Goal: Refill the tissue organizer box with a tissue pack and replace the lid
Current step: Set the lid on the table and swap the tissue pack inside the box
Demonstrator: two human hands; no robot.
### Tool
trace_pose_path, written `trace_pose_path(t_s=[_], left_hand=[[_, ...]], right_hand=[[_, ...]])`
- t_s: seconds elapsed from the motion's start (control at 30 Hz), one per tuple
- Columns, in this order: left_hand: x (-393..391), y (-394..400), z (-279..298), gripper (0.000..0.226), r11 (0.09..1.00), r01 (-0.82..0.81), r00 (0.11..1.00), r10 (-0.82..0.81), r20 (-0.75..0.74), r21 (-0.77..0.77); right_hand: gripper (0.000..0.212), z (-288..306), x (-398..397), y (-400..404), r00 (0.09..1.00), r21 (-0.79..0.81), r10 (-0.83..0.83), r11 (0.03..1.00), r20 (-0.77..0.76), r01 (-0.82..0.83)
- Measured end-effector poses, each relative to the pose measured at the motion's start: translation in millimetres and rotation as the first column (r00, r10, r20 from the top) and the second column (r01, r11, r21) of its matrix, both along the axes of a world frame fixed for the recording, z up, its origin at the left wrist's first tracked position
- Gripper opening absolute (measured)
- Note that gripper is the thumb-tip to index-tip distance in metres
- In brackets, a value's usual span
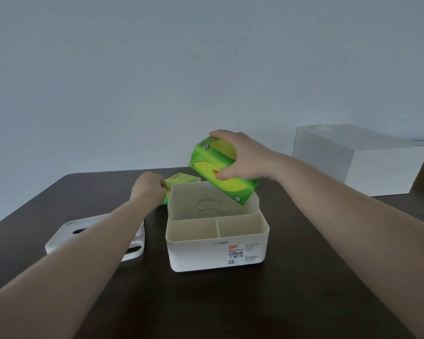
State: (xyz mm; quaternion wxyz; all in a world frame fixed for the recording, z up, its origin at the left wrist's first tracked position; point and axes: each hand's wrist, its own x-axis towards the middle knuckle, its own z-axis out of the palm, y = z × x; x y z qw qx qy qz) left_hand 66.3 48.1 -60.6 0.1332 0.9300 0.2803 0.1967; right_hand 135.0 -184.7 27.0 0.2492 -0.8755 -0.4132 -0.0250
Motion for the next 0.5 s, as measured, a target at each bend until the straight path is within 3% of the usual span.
trace_pose_path(t_s=[0.27,0.5], left_hand=[[0,13,-18,0.026,0.993,0.078,0.996,-0.081,-0.023,-0.083],[-5,18,-17,0.03,0.99,0.095,0.995,-0.097,-0.016,-0.101]], right_hand=[[0.092,-13,-10,22,0.962,-0.421,0.237,0.893,0.135,-0.16],[0.088,-20,-15,25,0.935,-0.502,0.351,0.818,0.049,-0.281]])
